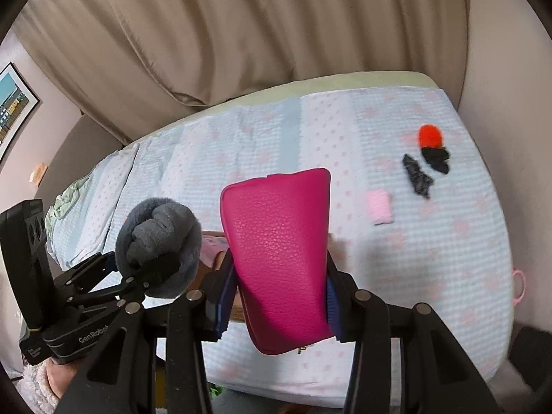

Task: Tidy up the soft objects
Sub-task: 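Carry the grey sock ball and magenta pouch into the box with both tools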

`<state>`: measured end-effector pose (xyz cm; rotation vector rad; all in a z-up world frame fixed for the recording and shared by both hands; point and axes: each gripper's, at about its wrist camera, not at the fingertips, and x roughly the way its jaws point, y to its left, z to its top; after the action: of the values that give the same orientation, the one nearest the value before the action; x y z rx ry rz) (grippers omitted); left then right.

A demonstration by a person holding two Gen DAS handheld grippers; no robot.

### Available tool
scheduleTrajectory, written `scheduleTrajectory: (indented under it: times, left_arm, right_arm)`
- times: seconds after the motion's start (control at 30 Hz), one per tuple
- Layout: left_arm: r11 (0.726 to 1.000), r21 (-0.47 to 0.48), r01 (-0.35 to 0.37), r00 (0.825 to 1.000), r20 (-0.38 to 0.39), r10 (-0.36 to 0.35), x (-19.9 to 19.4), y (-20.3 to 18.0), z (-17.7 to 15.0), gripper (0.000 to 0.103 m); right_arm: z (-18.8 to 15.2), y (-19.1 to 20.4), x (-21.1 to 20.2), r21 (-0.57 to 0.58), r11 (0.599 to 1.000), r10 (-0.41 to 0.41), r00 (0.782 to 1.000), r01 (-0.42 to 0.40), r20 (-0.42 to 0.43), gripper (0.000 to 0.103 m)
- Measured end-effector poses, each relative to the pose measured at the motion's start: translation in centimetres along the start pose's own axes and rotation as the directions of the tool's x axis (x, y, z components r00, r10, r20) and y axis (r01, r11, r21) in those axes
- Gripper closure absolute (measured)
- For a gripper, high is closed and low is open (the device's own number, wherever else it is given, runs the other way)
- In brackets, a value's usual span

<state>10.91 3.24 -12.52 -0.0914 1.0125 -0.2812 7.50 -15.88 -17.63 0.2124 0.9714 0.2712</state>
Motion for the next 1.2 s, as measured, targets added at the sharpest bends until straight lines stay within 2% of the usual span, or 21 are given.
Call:
scheduleTrajectory:
  times: [0.17,0.27,0.57,0.73,0.8,0.9,1.07,1.2]
  left_arm:
    - [0.999,0.035,-0.020,0.999,-0.040,0.021,0.9,4.9,-0.8,0.045]
    - [0.998,0.063,-0.026,0.997,-0.070,0.031,2.3,6.6,-1.2,0.045]
    - [0.995,0.098,0.010,0.979,-0.203,0.011,9.0,9.7,-2.1,0.045]
    - [0.994,0.109,0.018,0.952,-0.304,0.016,13.4,10.7,-3.3,0.045]
    - [0.993,0.119,0.022,0.938,-0.347,0.021,15.0,11.1,-3.9,0.045]
    - [0.992,0.122,0.033,0.907,-0.422,0.022,18.0,11.4,-4.9,0.045]
    - [0.989,0.141,0.037,0.875,-0.482,0.036,21.2,11.3,-5.8,0.045]
    - [0.983,0.173,0.057,0.855,-0.517,0.041,23.6,11.1,-6.5,0.045]
  right_arm:
    - [-1.1,3.0,3.5,0.053,0.999,-0.005,1.000,0.006,-0.017,0.062]
    - [-1.6,3.9,5.5,0.090,0.996,-0.010,0.999,0.013,-0.042,0.062]
    - [-3.5,3.0,13.7,0.220,0.973,-0.031,0.979,0.076,-0.202,0.062]
    - [-3.9,1.9,18.1,0.291,0.950,-0.022,0.954,0.114,-0.301,0.062]
    - [-4.2,1.6,19.8,0.311,0.942,-0.015,0.939,0.128,-0.343,0.062]
    - [-4.6,0.9,22.3,0.339,0.929,0.005,0.912,0.147,-0.411,0.062]
    - [-4.8,0.4,26.0,0.332,0.930,0.023,0.874,0.160,-0.486,0.062]
    - [-4.8,-0.1,27.7,0.318,0.935,0.032,0.856,0.157,-0.516,0.062]
